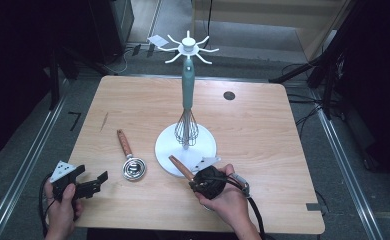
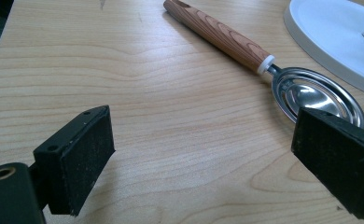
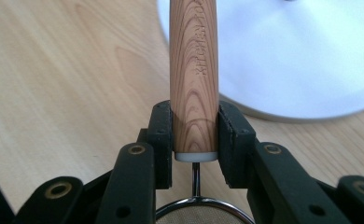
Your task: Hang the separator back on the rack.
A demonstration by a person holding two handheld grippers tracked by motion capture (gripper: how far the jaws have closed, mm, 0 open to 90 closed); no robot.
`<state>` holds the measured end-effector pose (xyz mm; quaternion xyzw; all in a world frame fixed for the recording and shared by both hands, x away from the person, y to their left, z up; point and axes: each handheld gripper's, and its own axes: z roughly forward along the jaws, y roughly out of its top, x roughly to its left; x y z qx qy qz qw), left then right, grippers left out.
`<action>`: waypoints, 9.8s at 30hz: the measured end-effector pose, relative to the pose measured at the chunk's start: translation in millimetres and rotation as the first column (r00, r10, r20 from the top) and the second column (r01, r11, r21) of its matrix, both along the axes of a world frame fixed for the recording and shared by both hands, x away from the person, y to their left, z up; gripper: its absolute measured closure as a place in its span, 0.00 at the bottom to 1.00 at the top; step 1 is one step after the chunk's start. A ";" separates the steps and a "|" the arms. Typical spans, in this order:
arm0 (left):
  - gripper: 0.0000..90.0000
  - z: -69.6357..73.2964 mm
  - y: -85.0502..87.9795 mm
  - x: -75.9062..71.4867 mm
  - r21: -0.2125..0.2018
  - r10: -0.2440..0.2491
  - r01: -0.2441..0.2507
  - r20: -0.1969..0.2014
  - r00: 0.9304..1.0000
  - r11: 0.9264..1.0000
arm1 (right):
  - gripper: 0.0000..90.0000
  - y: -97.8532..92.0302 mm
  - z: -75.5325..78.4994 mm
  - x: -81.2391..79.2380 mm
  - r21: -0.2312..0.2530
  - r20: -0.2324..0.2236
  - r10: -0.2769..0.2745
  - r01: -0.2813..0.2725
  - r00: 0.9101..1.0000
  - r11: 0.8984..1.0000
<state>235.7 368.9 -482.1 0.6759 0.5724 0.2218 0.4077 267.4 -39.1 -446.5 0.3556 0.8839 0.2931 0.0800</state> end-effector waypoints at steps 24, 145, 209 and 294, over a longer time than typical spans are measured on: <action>0.07 0.2 -0.2 0.1 0.005 0.008 -0.008 0.005 1.000 1.000 | 0.79 -45.9 -1.7 16.4 0.124 0.058 -0.197 0.189 0.979 0.974; 0.07 -1.9 -11.1 0.1 0.079 0.008 -0.009 0.014 1.000 0.997 | 0.79 -78.8 81.7 -3.1 0.530 0.334 -0.318 0.102 0.887 0.842; 0.07 -1.9 -12.8 0.3 0.093 0.014 -0.016 0.020 1.000 0.996 | 0.79 -81.8 156.6 -1.8 0.606 0.479 -0.364 -0.002 0.799 0.795; 0.07 -2.4 -12.3 2.3 0.087 0.002 -0.002 0.003 1.000 0.996 | 0.76 -53.9 166.0 10.9 0.596 0.491 -0.351 -0.014 0.797 0.802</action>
